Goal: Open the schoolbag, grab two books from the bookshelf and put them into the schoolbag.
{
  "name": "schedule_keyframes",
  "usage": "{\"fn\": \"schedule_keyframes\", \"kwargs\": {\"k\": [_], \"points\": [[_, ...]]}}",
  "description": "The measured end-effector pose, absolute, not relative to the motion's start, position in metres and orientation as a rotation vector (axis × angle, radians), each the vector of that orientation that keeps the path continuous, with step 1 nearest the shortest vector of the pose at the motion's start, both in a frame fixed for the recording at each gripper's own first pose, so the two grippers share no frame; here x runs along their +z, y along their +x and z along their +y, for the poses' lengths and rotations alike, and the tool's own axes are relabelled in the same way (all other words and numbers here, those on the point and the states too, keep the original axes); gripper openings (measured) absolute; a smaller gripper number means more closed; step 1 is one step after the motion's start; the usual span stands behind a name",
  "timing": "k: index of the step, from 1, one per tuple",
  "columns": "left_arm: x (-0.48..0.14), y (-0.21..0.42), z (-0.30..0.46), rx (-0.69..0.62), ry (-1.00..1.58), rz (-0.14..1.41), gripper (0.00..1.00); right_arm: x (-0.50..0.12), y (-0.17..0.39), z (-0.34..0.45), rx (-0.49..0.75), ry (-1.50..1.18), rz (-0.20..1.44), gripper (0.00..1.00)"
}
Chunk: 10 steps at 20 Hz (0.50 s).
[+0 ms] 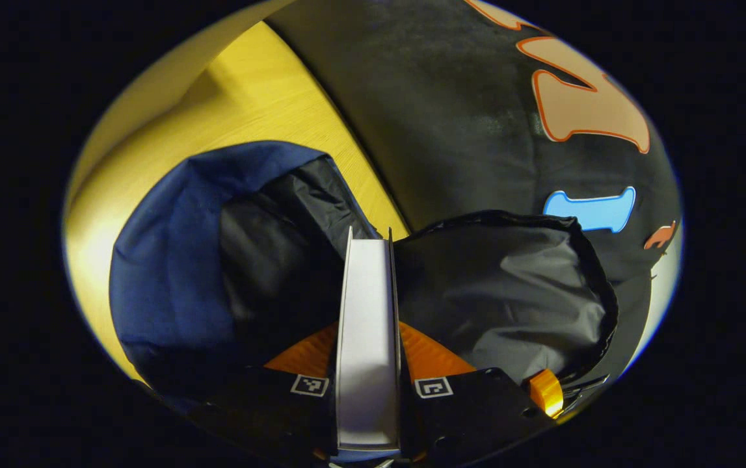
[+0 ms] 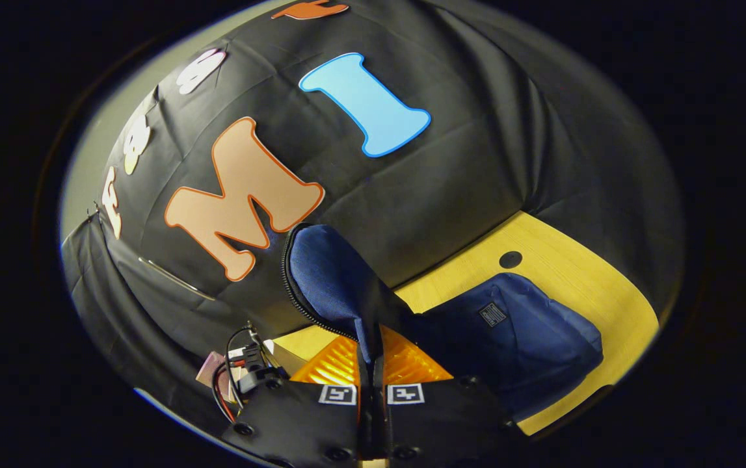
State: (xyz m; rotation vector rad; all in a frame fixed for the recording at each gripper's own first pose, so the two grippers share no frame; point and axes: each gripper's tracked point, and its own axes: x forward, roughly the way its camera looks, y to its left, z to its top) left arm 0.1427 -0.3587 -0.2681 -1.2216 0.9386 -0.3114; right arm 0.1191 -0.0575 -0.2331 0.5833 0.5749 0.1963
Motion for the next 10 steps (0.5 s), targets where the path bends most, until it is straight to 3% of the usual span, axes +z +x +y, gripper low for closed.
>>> {"fn": "schedule_keyframes", "kwargs": {"k": [10], "points": [[-0.280,0.142,-0.350,-0.244,-1.263,1.003,0.36,-0.233,0.120,-0.058,0.177,0.601,0.576,0.05]]}}
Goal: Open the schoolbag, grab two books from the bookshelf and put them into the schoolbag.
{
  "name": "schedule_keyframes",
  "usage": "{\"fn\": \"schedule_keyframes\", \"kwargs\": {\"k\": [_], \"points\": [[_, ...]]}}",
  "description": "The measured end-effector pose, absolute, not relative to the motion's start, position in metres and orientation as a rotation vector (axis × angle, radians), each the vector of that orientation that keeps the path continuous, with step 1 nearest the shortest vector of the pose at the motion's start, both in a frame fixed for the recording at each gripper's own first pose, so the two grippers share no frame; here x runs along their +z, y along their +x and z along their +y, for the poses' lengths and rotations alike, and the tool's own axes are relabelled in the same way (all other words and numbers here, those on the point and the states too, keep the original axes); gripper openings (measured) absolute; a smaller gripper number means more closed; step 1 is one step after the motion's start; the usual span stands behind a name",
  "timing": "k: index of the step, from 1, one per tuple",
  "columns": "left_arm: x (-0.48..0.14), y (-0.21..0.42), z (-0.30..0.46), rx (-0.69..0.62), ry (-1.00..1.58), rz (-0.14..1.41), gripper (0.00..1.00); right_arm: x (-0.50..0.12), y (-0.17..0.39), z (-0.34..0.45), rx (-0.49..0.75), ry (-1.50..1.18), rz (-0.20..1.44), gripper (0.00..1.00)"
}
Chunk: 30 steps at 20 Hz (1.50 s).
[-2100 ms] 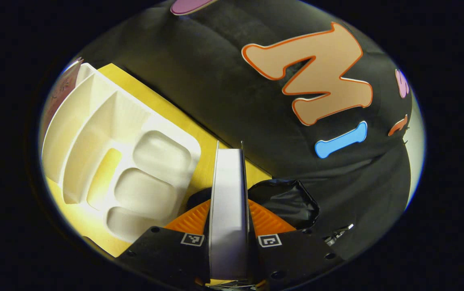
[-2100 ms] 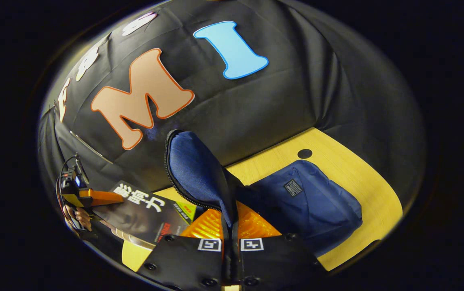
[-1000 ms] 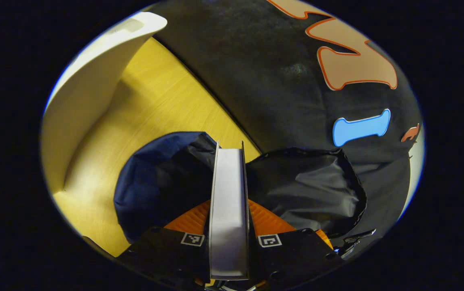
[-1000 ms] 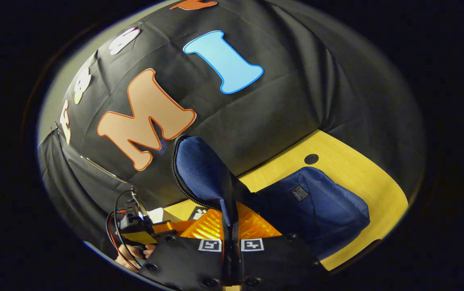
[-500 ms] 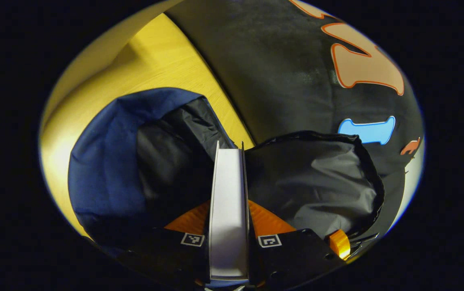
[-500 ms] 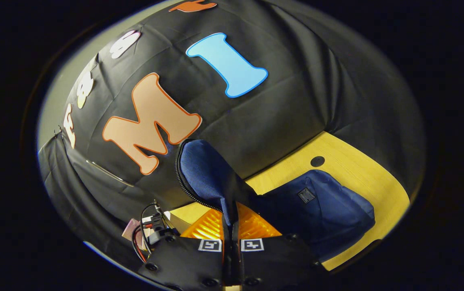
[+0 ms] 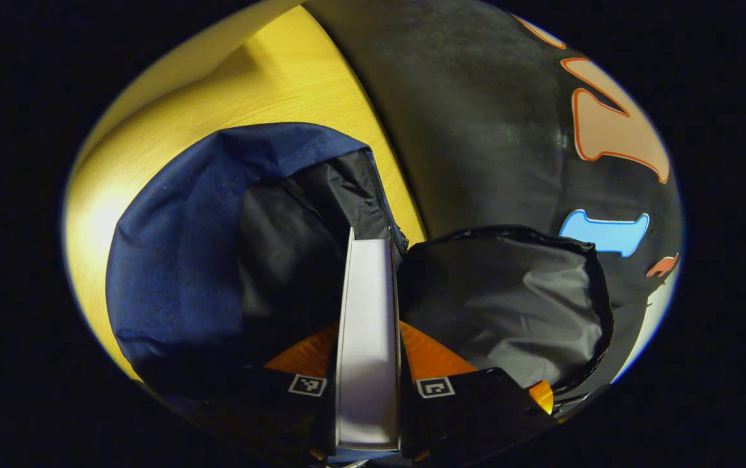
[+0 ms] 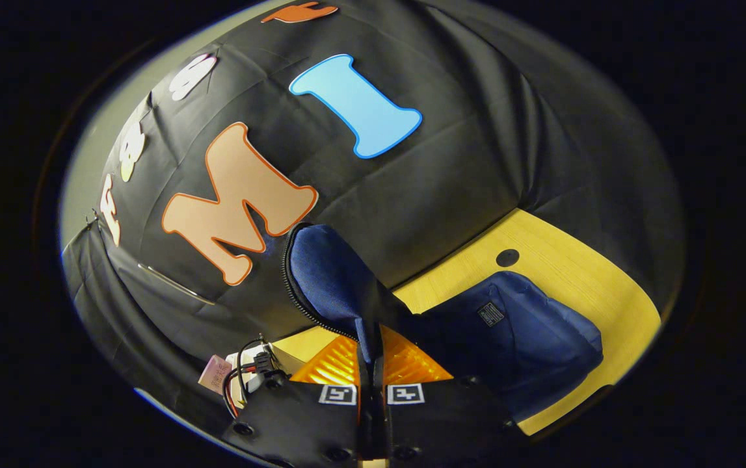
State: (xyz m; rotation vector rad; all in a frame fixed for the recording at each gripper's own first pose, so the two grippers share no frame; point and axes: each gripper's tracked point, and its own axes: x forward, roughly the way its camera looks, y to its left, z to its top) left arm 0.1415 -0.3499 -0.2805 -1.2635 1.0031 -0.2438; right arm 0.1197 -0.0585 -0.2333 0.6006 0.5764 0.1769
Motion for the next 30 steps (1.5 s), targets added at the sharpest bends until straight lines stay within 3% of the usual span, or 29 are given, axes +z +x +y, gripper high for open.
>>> {"fn": "schedule_keyframes", "kwargs": {"k": [3,4,5,7,8,9,10,11,14,19,22,30], "points": [[-0.290,0.134,-0.348,-0.234,-1.206,1.057,0.42,-0.234,0.119,-0.061,0.174,0.603,0.574,0.04],[-0.294,0.130,-0.347,-0.232,-1.164,1.087,0.60,-0.235,0.119,-0.060,0.173,0.606,0.574,0.04],[-0.299,0.124,-0.342,-0.230,-1.104,1.113,0.51,-0.234,0.119,-0.060,0.172,0.609,0.574,0.04],[-0.304,0.120,-0.336,-0.246,-0.974,1.133,0.75,-0.234,0.119,-0.060,0.170,0.611,0.573,0.04],[-0.306,0.119,-0.334,-0.255,-0.902,1.129,0.77,-0.234,0.119,-0.061,0.168,0.612,0.572,0.04],[-0.308,0.120,-0.328,-0.260,-0.824,1.116,0.72,-0.233,0.119,-0.061,0.166,0.613,0.570,0.04],[-0.307,0.119,-0.325,-0.272,-0.753,1.100,0.80,-0.234,0.119,-0.060,0.165,0.614,0.571,0.04],[-0.307,0.117,-0.322,-0.283,-0.690,1.087,0.76,-0.235,0.119,-0.060,0.165,0.614,0.571,0.04],[-0.299,0.118,-0.316,-0.290,-0.595,1.063,0.91,-0.237,0.117,-0.059,0.165,0.608,0.580,0.04],[-0.288,0.112,-0.292,-0.298,-0.446,1.025,0.96,-0.238,0.117,-0.060,0.166,0.584,0.583,0.04],[-0.268,0.112,-0.272,-0.306,-0.286,0.928,0.96,-0.237,0.117,-0.058,0.163,0.584,0.581,0.03],[-0.172,0.099,-0.205,-0.374,-0.084,0.711,0.95,-0.239,0.114,-0.059,0.166,0.555,0.581,0.04]]}}
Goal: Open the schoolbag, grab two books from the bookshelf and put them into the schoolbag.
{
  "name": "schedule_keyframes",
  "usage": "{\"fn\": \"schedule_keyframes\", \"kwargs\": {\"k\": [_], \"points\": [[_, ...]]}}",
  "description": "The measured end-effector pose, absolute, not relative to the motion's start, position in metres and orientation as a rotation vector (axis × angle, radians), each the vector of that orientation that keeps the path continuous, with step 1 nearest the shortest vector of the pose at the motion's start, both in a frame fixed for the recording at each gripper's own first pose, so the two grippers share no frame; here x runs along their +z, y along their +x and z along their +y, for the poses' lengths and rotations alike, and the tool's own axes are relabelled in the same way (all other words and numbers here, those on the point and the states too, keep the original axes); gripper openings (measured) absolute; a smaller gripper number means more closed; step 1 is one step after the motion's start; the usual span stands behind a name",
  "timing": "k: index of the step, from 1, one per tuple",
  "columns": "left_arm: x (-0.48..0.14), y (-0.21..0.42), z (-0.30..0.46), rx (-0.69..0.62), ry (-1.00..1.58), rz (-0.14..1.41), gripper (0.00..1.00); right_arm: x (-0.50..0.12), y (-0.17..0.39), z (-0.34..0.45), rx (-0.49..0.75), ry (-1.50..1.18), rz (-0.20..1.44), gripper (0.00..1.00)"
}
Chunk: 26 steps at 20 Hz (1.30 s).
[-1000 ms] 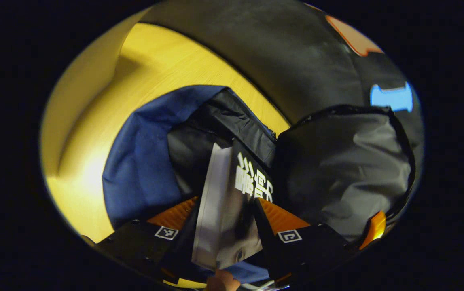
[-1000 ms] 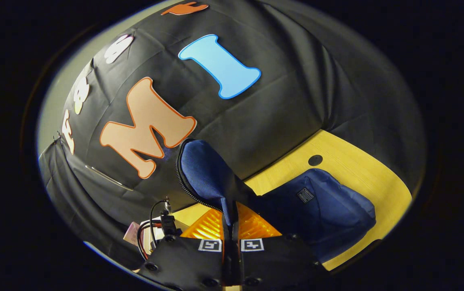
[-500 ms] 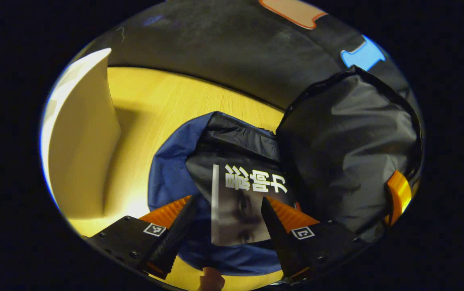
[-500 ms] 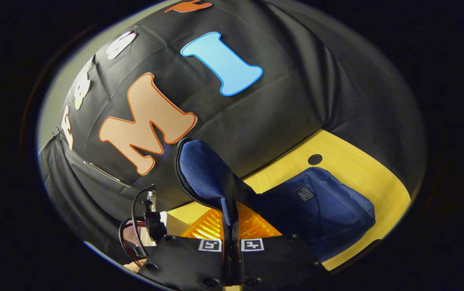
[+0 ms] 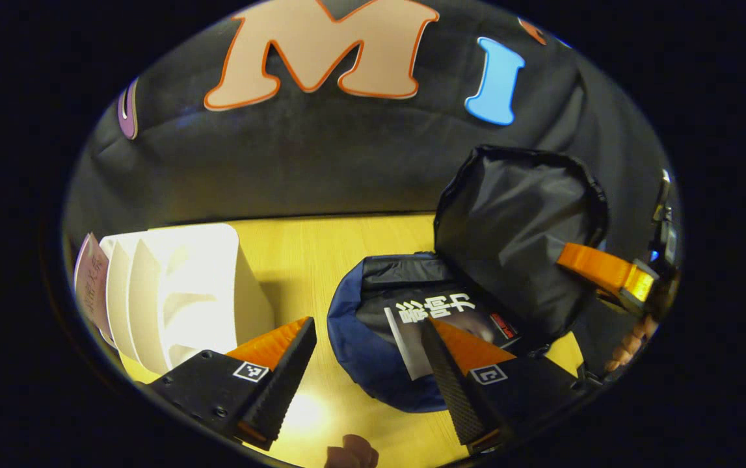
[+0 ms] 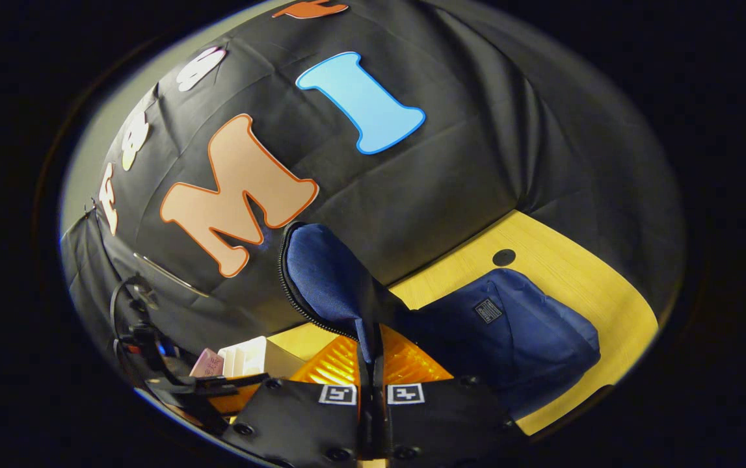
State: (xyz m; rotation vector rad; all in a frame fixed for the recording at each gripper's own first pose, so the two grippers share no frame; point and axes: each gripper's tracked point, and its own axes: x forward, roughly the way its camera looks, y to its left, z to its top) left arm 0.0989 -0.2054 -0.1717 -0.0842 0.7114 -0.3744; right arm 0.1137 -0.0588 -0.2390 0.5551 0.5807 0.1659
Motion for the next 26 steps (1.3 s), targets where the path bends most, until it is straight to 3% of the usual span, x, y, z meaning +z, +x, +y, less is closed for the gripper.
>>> {"fn": "schedule_keyframes", "kwargs": {"k": [7,17,21,26], "points": [[-0.083,0.090,-0.128,-0.374,-0.071,0.542,0.95,-0.236,0.109,-0.060,0.148,0.550,0.574,0.04],[-0.054,0.096,0.066,-0.189,-0.128,0.613,0.95,-0.239,0.110,-0.062,0.118,0.558,0.565,0.03],[-0.043,0.101,0.105,-0.181,-0.165,0.644,0.95,-0.239,0.108,-0.062,0.101,0.571,0.561,0.04],[-0.074,0.109,0.156,-0.088,-0.183,0.769,0.95,-0.238,0.109,-0.061,0.091,0.552,0.555,0.04]]}}
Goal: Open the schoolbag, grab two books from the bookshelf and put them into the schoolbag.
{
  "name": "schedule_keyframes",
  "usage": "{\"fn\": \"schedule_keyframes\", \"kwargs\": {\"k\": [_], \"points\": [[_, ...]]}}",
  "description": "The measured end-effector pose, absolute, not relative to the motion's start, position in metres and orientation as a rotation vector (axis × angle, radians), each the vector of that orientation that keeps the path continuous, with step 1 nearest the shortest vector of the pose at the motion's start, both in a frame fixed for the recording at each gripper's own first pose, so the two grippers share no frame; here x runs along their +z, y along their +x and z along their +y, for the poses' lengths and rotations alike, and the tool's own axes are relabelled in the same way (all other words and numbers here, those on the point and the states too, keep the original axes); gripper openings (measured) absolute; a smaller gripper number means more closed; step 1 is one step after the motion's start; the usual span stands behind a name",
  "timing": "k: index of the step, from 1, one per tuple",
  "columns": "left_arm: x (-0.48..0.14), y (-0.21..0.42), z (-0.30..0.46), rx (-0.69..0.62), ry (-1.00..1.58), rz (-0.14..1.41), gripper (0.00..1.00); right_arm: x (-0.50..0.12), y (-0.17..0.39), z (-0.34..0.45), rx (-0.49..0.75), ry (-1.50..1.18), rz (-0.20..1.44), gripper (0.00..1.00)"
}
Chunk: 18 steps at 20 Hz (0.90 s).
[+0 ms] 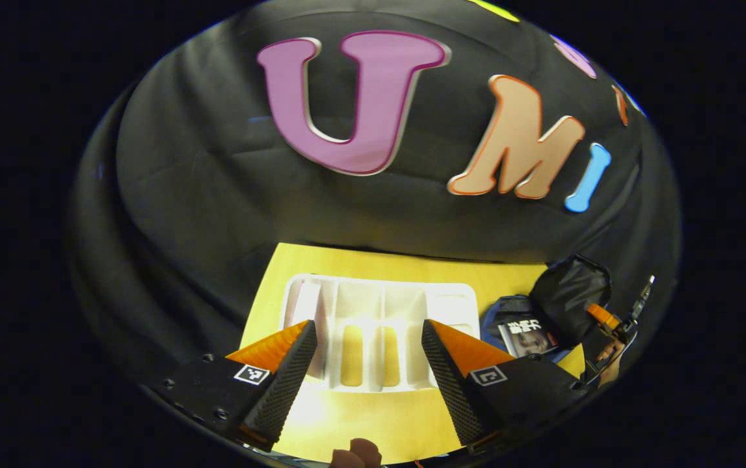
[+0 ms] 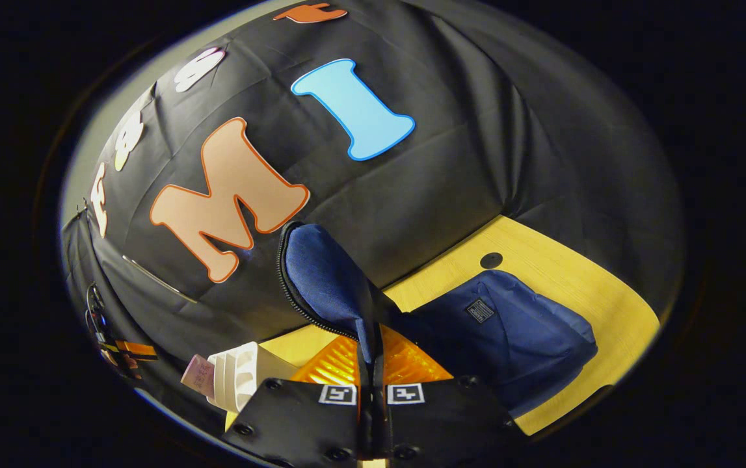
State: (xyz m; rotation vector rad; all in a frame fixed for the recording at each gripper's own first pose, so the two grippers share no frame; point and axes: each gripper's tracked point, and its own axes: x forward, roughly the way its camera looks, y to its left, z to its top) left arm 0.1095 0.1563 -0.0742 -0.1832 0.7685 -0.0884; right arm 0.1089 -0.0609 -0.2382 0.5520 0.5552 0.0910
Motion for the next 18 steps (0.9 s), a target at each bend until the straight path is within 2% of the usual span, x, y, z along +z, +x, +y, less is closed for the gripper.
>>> {"fn": "schedule_keyframes", "kwargs": {"k": [3,12,18], "points": [[-0.102,0.115,0.189,-0.016,-0.142,0.855,0.95,-0.239,0.107,-0.063,0.079,0.533,0.552,0.04],[-0.186,0.141,0.198,0.047,-0.150,1.030,0.95,-0.243,0.100,-0.067,0.048,0.517,0.554,0.03],[-0.208,0.150,0.199,0.042,-0.164,1.092,0.94,-0.245,0.097,-0.069,0.033,0.512,0.561,0.03]]}}
